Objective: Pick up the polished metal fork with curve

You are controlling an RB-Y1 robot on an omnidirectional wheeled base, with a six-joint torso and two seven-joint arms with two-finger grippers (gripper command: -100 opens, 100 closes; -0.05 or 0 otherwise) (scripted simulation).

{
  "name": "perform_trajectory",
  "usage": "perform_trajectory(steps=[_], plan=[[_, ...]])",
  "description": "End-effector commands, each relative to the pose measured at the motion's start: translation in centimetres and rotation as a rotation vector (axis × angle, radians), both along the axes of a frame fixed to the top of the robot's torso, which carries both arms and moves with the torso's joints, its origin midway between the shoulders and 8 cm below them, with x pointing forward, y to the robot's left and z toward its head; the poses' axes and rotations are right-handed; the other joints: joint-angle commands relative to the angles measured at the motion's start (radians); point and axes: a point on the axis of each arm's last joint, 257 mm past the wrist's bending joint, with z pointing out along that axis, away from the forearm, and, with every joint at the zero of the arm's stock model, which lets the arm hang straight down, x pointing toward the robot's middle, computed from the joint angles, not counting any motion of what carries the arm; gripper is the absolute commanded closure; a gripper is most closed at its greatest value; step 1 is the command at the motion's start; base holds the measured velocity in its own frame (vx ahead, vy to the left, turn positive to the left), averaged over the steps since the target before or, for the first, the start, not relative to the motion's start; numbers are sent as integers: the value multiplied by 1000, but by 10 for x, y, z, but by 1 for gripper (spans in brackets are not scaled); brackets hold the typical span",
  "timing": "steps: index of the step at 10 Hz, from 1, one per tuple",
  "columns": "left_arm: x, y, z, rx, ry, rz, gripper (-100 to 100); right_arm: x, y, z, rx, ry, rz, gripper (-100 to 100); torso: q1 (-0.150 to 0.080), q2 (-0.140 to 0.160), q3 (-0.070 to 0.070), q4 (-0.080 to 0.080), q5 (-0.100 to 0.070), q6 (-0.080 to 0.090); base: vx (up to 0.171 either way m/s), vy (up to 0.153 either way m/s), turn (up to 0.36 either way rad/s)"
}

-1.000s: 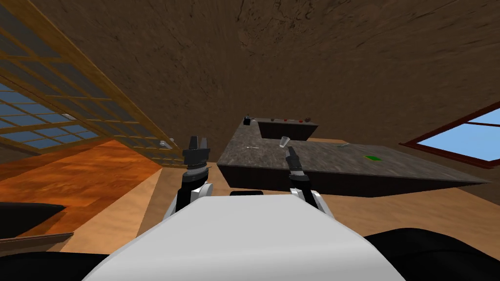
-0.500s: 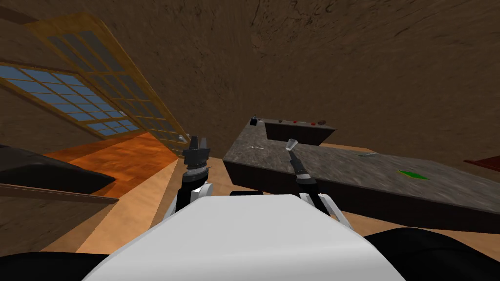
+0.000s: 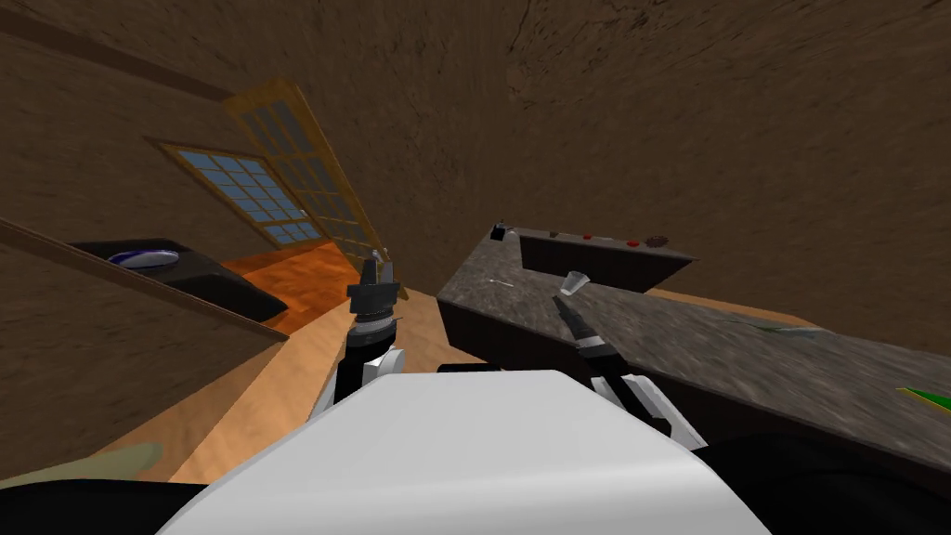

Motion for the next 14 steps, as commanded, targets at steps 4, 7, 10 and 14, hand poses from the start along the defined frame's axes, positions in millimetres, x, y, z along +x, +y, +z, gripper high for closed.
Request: perform_trajectory(steps=[4,7,10,14], plan=[[0,0,0,0,0,0,0,-14,-51,-41,-200,143,-5,-100,0,0,0,0,0,-1,-35,-17,345],[0,0,0,0,0,0,0,-25,-77,-65,-267,224,-14,-100,-1,-1,0,0,0,-1,-25,-19,301],[0,0,0,0,0,0,0,-42,-113,-89,-378,332,-2,-100,0,-1,-1,0,0,0,-19,-16,366],[0,0,0,0,0,0,0,-70,-158,-118,-466,469,-3,-100,-2,-2,-1,0,0,0,-20,-29,387]])
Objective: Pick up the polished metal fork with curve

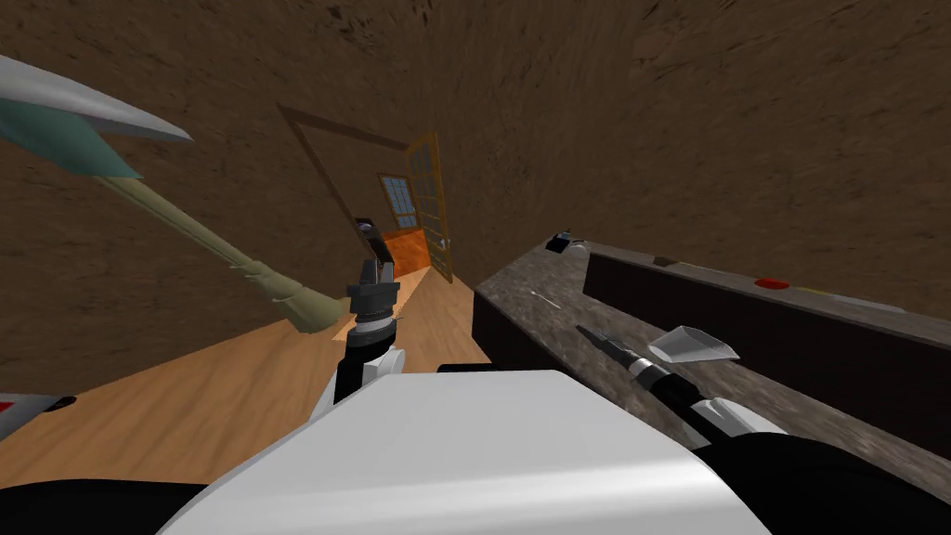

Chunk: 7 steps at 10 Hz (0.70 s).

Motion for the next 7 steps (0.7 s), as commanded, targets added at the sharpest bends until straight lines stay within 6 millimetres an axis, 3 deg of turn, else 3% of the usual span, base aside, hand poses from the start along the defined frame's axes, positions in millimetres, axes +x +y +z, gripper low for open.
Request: perform_trajectory(steps=[1,6,7], plan=[[0,0,0,0,0,0,0,-17,-20,-12,-47,74,-1,-100,0,0,0,0,0,0,-10,-22,357],[0,0,0,0,0,0,0,-49,-60,-29,-112,203,-7,-100,0,-1,0,0,0,-1,-10,-27,340],[0,0,0,0,0,0,0,-52,-62,-31,-111,208,-15,-100,0,-1,-1,0,0,0,-2,-14,71]])
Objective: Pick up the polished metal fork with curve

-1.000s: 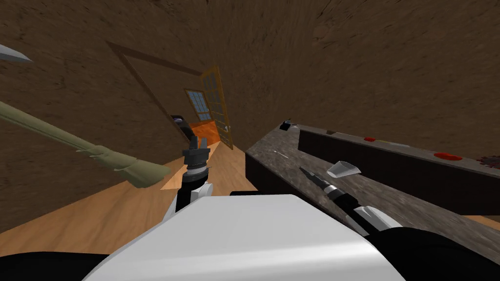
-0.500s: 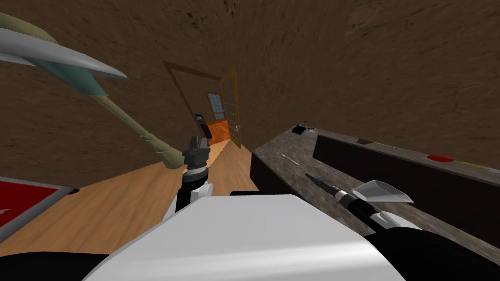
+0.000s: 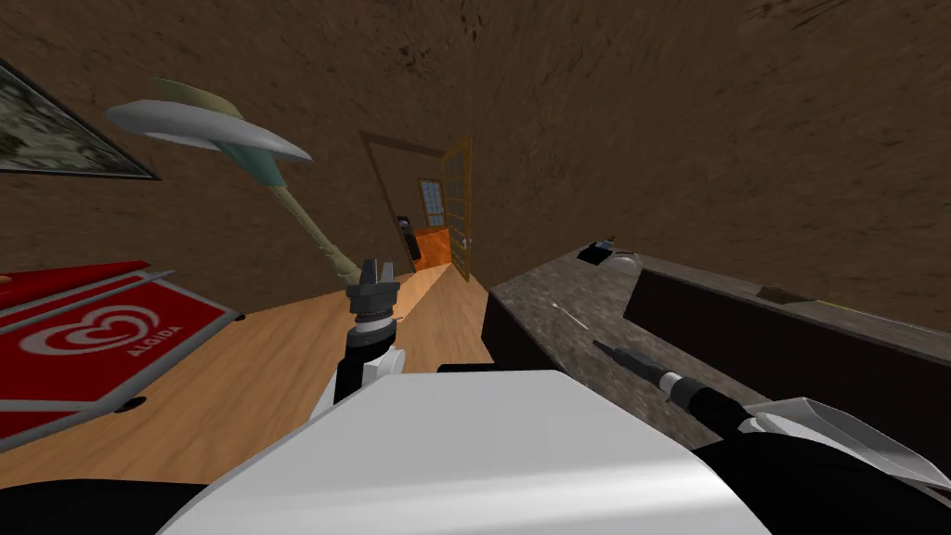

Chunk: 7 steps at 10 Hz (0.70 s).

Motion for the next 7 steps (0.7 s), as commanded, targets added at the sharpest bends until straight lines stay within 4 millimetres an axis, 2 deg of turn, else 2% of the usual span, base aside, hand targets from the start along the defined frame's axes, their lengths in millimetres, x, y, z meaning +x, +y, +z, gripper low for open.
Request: perform_trajectory(steps=[1,2,3,7], plan=[[0,0,0,0,0,0,0,-16,-16,-6,-27,63,2,-100,0,0,0,0,0,0,-9,-11,410],[0,0,0,0,0,0,0,-21,-21,-9,-26,72,-13,-100,0,0,0,0,0,-2,-8,-26,305],[0,0,0,0,0,0,0,-21,-21,-9,-26,72,-13,-100,0,0,0,0,0,0,-2,-18,-10],[0,0,0,0,0,0,0,-60,-55,-20,-63,201,-31,-100,-1,0,0,0,0,-1,-10,-27,331]])
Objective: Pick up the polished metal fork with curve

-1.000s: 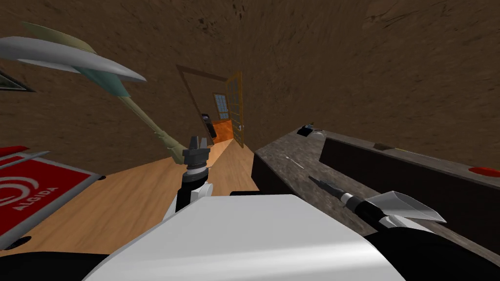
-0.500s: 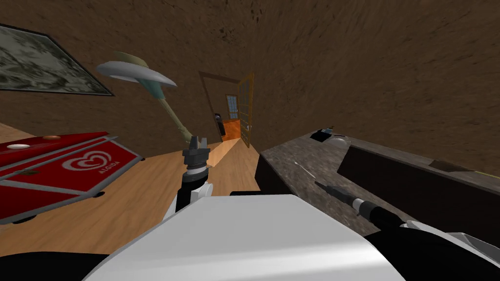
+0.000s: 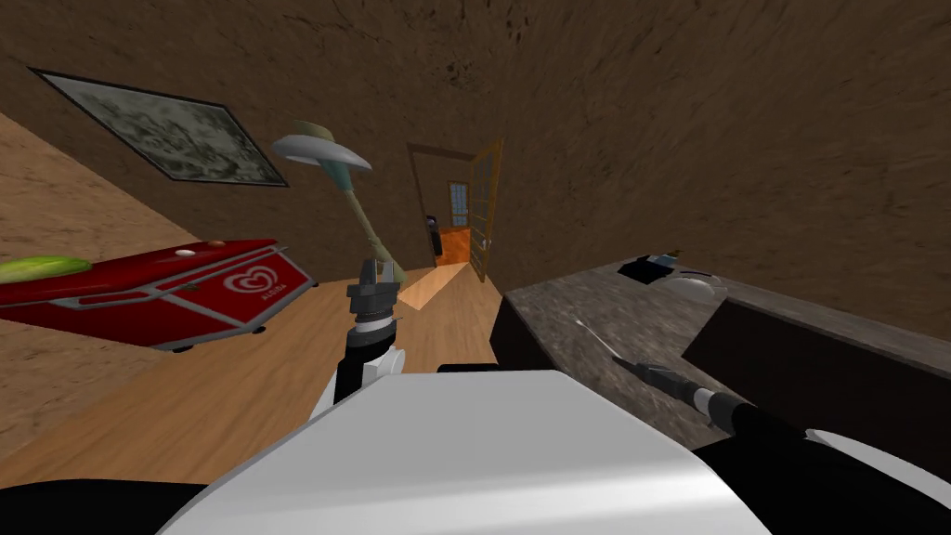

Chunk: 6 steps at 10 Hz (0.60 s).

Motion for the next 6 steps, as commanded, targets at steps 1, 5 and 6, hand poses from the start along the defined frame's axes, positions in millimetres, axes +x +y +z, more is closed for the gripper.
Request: perform_trajectory(steps=[1,5,6], plan=[[0,0,0,0,0,0,0,-22,-13,-4,-13,67,-5,-100,0,0,0,0,0,0,-14,-34,371],[0,0,0,0,0,0,0,-68,-38,-15,-18,198,-42,-100,0,0,0,0,0,0,-12,-26,341],[0,0,0,0,0,0,0,-69,-38,-15,-18,198,-43,-100,1,-1,0,0,0,0,-10,-20,250]])
